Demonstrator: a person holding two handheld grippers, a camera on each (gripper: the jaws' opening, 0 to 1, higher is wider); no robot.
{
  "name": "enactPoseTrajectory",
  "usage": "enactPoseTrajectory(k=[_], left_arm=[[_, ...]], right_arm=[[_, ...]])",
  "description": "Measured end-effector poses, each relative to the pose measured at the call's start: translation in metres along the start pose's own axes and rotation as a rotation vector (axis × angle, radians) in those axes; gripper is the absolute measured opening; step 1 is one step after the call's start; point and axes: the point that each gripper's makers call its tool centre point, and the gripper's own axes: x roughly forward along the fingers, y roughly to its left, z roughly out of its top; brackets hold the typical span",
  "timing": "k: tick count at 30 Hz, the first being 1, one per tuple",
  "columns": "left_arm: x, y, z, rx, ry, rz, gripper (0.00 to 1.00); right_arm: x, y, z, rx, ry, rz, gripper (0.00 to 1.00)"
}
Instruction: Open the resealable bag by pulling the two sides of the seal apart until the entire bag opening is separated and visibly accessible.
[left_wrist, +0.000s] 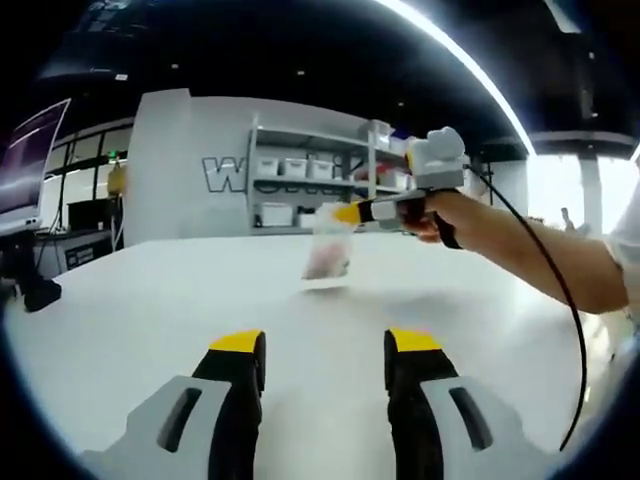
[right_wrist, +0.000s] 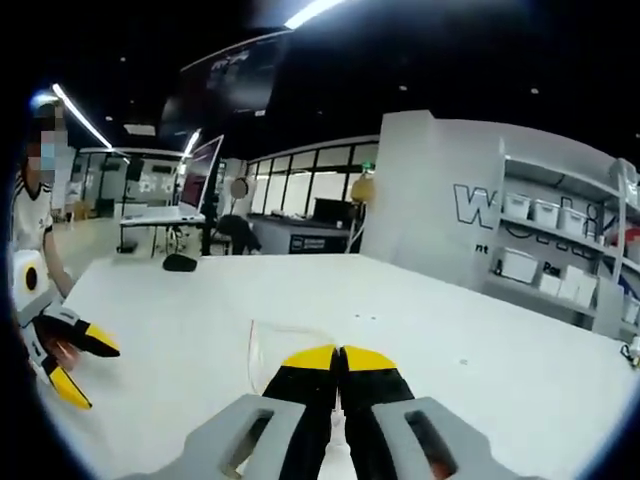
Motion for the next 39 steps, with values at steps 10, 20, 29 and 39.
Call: enactPoseTrajectory(k=[10, 20, 29, 39], left_arm=[[0.001, 0.002, -0.001, 0.0, 0.005, -0.001, 0.47], [0.002, 0.005, -0.001, -0.003, 0.008, -0.001, 0.47], [0.002, 0.004, -0.003, 0.002, 0.017, -0.002, 0.47], [0.002, 0.004, -0.003, 0.003, 0.02, -0.003, 0.47]], right_arm=[[0.013, -0.017, -0.003, 0.014, 0.009, -0.011, 0.0], [0.035, -0.038, -0.005, 0.037, 0.016, -0.018, 0.0], [0.052, -0.054, -0.003, 0.055, 0.015, -0.027, 0.0], [0.06, -0.061, -0.006, 0.075, 0.022, -0.034, 0.0]])
